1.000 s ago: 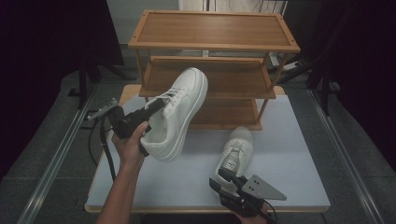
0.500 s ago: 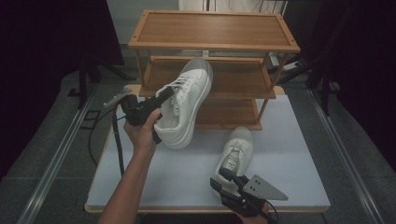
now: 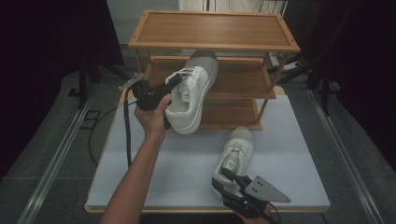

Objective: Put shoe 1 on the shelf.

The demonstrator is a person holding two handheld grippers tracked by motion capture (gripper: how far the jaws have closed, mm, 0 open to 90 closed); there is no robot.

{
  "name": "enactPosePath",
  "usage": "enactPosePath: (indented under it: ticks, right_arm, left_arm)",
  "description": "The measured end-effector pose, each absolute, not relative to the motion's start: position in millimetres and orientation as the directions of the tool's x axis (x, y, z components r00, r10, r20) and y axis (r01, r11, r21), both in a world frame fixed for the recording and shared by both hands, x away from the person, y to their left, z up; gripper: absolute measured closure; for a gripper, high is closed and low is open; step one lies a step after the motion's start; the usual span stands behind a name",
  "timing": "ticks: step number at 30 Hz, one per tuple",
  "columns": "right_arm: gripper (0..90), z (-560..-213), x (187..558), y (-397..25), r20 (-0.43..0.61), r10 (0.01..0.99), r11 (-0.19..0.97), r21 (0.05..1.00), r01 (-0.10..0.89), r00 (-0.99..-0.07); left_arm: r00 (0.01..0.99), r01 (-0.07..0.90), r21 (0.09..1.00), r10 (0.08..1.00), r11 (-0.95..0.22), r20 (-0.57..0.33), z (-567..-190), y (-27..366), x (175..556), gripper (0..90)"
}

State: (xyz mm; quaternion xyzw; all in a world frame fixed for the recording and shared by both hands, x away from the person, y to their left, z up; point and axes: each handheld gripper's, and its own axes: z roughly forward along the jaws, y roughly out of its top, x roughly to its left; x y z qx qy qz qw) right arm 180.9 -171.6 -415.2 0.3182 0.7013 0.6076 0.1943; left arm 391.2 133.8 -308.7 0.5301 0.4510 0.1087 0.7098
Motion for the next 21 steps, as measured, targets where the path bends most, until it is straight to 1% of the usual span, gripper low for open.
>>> enactPosePath:
  ticks: [4, 11, 16, 21]
  right_arm:
    - [53.4, -414.6, 181.2, -174.0, 0.116, 0.684, 0.054, 0.976, 0.209, -0.720]
    - [53.4, -413.9, 181.2, -176.3, 0.117, 0.687, 0.049, 0.977, 0.206, -0.717]
    - [53.4, -413.3, 179.5, -175.1, 0.116, 0.684, 0.052, 0.977, 0.207, -0.720]
    - [53.5, -413.9, 179.5, -175.1, 0.114, 0.685, 0.056, 0.977, 0.208, -0.720]
  left_arm:
    - [0.541, 0.330, 0.835, 0.637, 0.440, -0.549, -307.0, 130.1, 404.4, 81.4]
    - [0.512, 0.327, 0.831, 0.655, 0.451, -0.556, -306.6, 124.4, 417.9, 81.4]
    - [0.480, 0.320, 0.835, 0.684, 0.448, -0.550, -307.6, 120.5, 427.9, 81.2]
    - [0.464, 0.319, 0.817, 0.672, 0.480, -0.577, -307.6, 122.3, 435.5, 81.3]
